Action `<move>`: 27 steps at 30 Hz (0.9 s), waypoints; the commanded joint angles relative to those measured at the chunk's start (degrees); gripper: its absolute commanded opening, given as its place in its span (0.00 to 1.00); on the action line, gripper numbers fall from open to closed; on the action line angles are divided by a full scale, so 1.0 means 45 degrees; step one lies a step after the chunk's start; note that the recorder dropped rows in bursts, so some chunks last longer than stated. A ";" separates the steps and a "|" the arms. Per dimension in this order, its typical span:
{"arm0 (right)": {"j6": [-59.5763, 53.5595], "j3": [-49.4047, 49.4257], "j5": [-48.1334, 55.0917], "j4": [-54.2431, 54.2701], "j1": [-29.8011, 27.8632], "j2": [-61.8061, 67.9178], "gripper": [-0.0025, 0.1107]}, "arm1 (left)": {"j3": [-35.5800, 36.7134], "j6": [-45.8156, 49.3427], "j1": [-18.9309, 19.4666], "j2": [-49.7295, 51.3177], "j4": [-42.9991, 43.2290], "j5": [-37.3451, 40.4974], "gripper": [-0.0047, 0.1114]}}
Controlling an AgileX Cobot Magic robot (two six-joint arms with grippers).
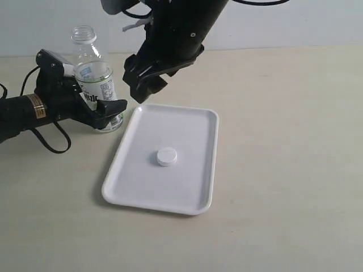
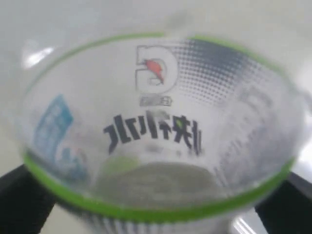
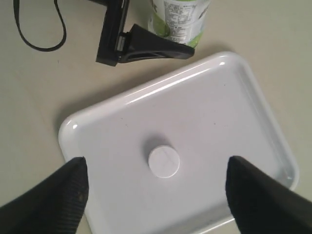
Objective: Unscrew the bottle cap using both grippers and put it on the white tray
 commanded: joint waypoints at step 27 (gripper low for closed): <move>0.1060 1.1706 -0.7387 0.0313 -0.0006 -1.1376 0.02 | 0.5412 -0.0369 0.0171 -0.5724 0.0974 0.2470 0.04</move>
